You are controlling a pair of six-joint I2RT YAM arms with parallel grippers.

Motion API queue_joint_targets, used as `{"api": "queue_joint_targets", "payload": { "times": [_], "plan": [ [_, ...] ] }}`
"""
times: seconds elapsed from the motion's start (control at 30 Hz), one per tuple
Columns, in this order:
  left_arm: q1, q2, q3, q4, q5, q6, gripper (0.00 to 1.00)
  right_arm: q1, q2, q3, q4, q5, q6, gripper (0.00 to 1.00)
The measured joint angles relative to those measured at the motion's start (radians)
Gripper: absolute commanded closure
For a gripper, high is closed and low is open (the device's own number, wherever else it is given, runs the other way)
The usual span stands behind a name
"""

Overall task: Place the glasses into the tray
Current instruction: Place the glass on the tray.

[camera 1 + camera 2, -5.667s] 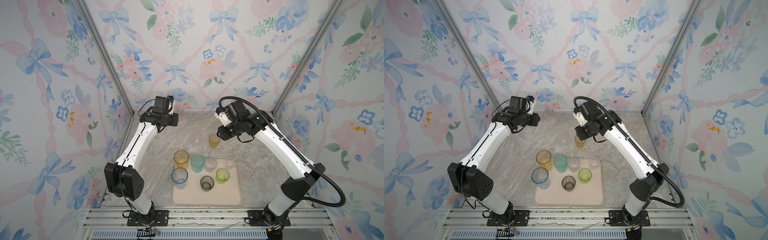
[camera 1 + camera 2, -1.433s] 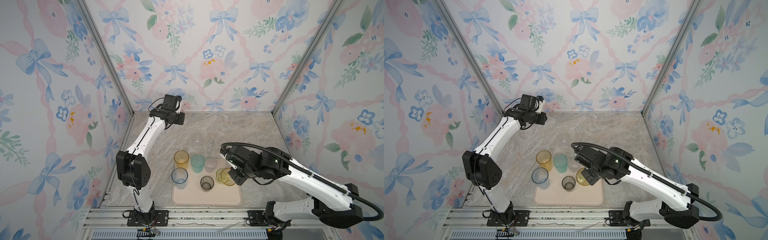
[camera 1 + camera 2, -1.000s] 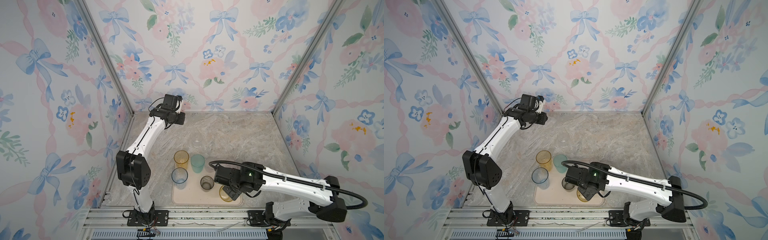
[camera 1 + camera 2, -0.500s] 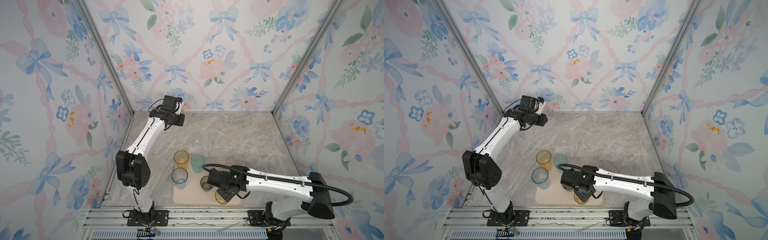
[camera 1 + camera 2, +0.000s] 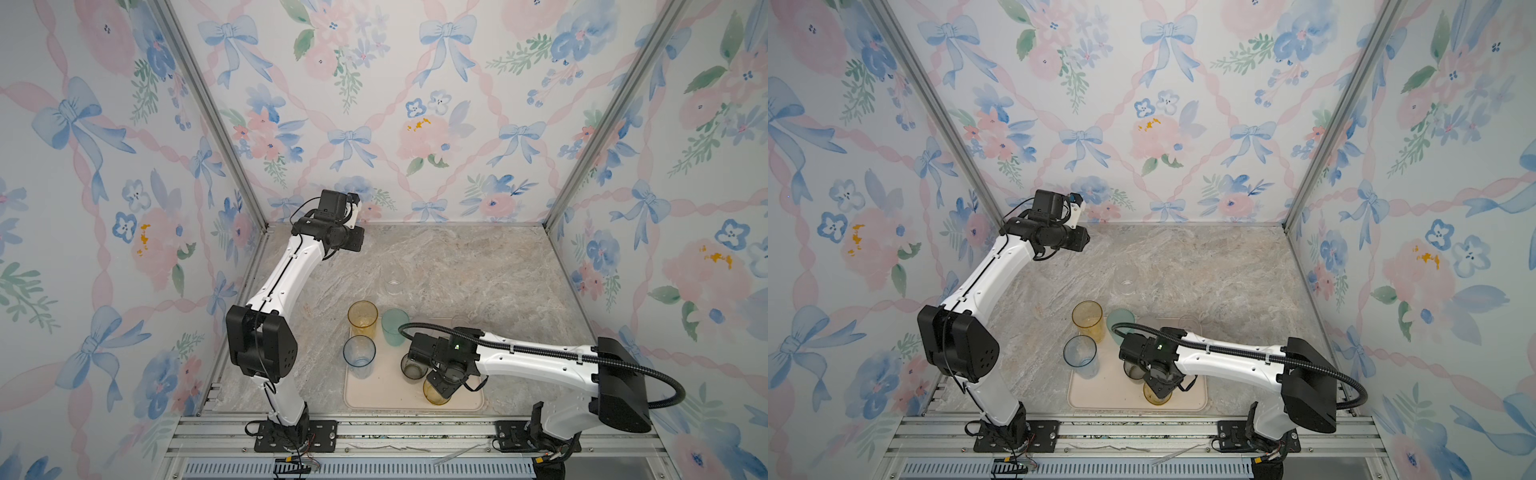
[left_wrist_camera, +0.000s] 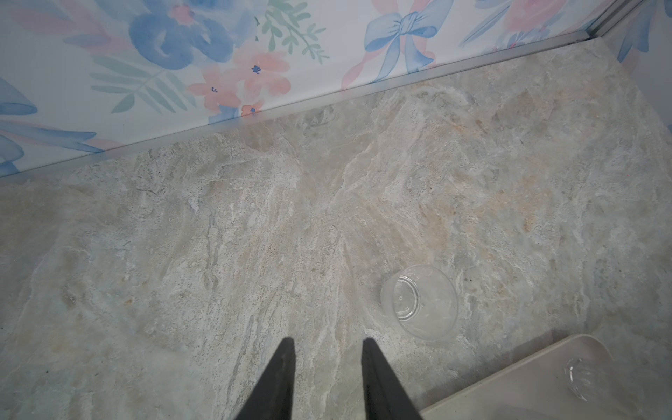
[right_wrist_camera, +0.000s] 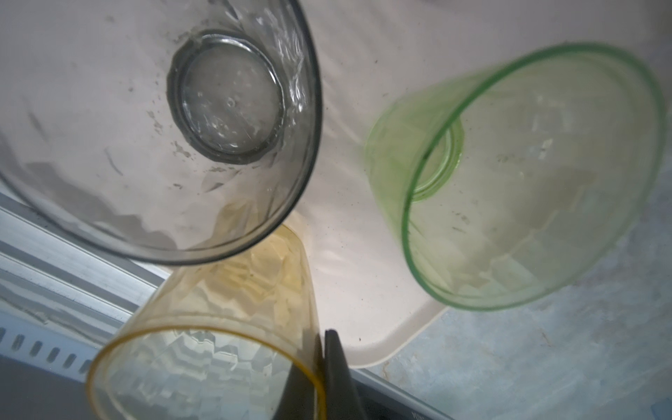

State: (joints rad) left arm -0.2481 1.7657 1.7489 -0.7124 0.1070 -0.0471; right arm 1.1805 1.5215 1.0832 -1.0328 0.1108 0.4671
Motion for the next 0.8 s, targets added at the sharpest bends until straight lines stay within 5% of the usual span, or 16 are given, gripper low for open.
{"api": "queue_joint_targets", "payload": {
  "times": [0.8],
  "plan": [
    [0.008,0.0,0.0,-0.018,0.022,0.014,0.62,-0.085,0.002,-0.026,0.04,-0.04,-0.05,0.87]
  ]
}}
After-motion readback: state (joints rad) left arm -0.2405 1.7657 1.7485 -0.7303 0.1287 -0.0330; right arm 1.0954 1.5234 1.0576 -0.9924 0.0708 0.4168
